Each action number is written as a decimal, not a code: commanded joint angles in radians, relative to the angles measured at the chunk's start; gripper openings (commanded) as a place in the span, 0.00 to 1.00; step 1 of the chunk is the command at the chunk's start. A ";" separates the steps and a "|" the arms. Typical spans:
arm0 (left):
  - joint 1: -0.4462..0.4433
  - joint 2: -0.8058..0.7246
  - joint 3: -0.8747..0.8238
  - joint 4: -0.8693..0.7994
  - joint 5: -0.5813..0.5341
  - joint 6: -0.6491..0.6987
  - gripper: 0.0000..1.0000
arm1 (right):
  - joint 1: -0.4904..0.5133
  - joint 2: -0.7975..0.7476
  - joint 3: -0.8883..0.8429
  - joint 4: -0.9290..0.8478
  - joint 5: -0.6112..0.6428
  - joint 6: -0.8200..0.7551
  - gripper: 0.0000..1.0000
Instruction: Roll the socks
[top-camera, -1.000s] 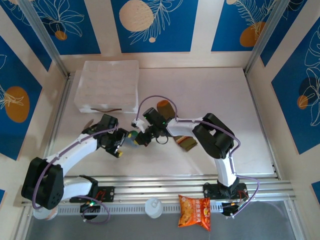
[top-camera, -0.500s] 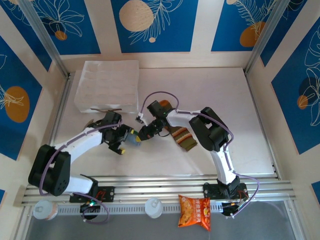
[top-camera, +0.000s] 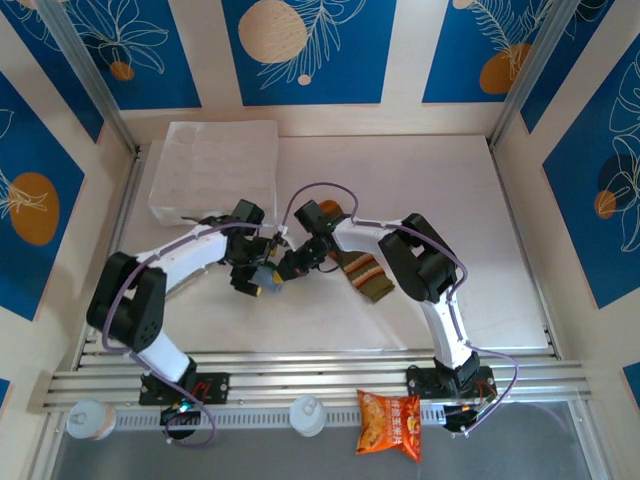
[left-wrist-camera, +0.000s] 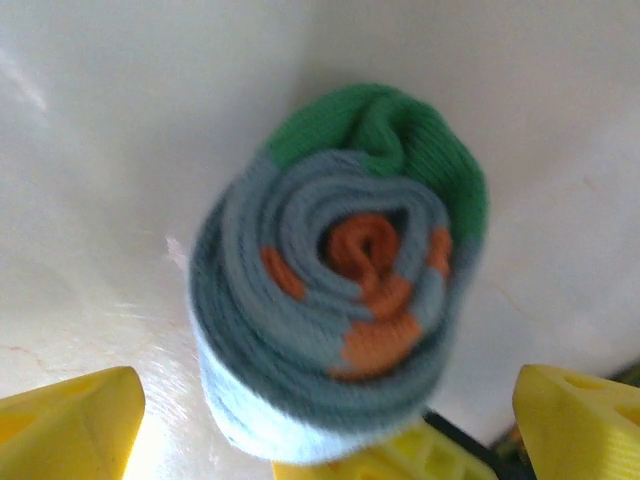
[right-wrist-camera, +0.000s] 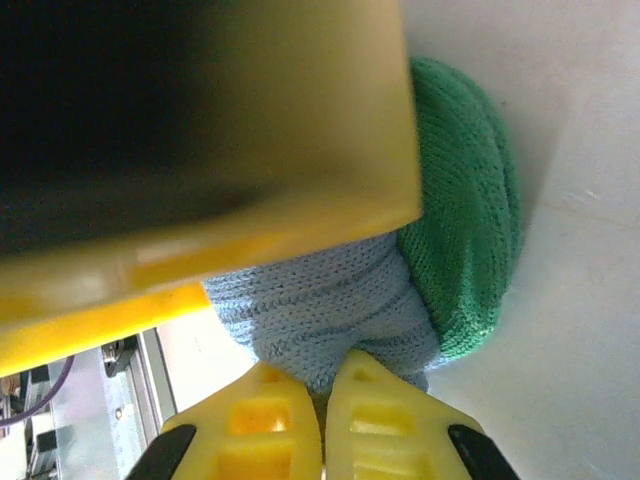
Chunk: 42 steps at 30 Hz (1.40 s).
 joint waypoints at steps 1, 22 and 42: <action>-0.006 0.063 0.070 -0.185 -0.041 -0.041 0.92 | 0.013 0.071 -0.072 -0.177 0.196 0.020 0.00; 0.006 0.077 -0.078 -0.141 -0.022 -0.062 0.30 | 0.024 0.024 -0.038 -0.198 0.159 -0.036 0.00; 0.024 -0.069 -0.383 -0.093 0.024 -0.025 0.15 | 0.387 -0.455 -0.532 0.472 0.783 -0.503 0.59</action>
